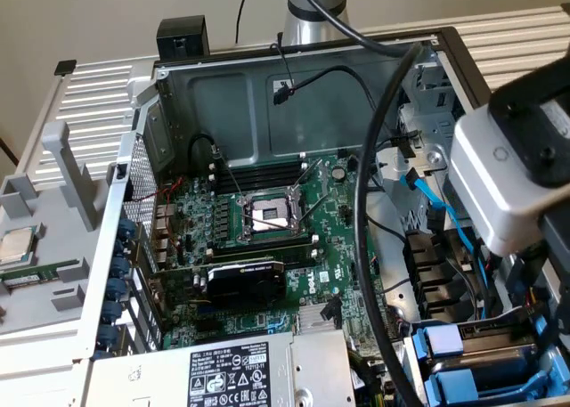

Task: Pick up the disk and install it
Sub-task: 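Insert the first disk wire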

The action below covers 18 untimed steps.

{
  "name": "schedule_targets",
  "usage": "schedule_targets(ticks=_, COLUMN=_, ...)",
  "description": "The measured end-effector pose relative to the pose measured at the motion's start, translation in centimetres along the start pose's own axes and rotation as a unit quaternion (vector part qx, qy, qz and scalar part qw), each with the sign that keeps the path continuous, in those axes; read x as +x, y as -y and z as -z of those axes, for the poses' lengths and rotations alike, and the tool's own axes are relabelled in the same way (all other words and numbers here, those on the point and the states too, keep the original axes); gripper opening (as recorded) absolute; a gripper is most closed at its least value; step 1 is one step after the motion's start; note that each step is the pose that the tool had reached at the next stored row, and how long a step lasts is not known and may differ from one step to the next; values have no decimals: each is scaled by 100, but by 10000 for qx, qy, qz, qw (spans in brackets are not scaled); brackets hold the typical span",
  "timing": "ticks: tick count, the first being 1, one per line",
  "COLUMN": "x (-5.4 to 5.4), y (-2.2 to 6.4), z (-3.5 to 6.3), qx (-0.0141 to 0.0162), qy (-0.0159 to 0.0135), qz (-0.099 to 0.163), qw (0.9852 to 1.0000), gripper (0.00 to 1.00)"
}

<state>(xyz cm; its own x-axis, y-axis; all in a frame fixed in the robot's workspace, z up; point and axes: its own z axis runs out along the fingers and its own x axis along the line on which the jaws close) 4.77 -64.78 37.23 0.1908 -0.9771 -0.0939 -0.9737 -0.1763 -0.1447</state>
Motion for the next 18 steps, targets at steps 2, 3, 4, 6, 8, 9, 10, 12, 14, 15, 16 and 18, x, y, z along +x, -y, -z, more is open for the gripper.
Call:
schedule_targets(ticks=2, x=15, y=2, z=-20, qx=-15, qy=15, qz=15, qw=10000, gripper=43)
schedule_targets(ticks=3, x=22, y=2, z=-32, qx=-21, qy=27, qz=23, qw=10000, gripper=43)
schedule_targets(ticks=4, x=31, y=2, z=-43, qx=-27, qy=39, qz=30, qw=10000, gripper=43)
schedule_targets(ticks=6, x=48, y=1, z=-63, qx=-39, qy=62, qz=41, qw=10000, gripper=43)
schedule_targets(ticks=8, x=65, y=0, z=-83, qx=-48, qy=91, qz=53, qw=9999, gripper=43)
schedule_targets(ticks=9, x=72, y=0, z=-93, qx=-51, qy=107, qz=59, qw=9999, gripper=43)
schedule_targets(ticks=10, x=78, y=1, z=-100, qx=-53, qy=125, qz=66, qw=9999, gripper=43)
schedule_targets(ticks=12, x=84, y=2, z=-108, qx=-41, qy=205, qz=74, qw=9998, gripper=43)
schedule_targets(ticks=14, x=86, y=4, z=-111, qx=-15, qy=349, qz=83, qw=9994, gripper=43)
schedule_targets(ticks=15, x=90, y=3, z=-111, qx=-5, qy=403, qz=85, qw=9991, gripper=43)
schedule_targets(ticks=16, x=107, y=1, z=-108, qx=-1, qy=423, qz=85, qw=9991, gripper=43)
schedule_targets(ticks=18, x=146, y=-7, z=-110, qx=5, qy=453, qz=83, qw=9989, gripper=43)
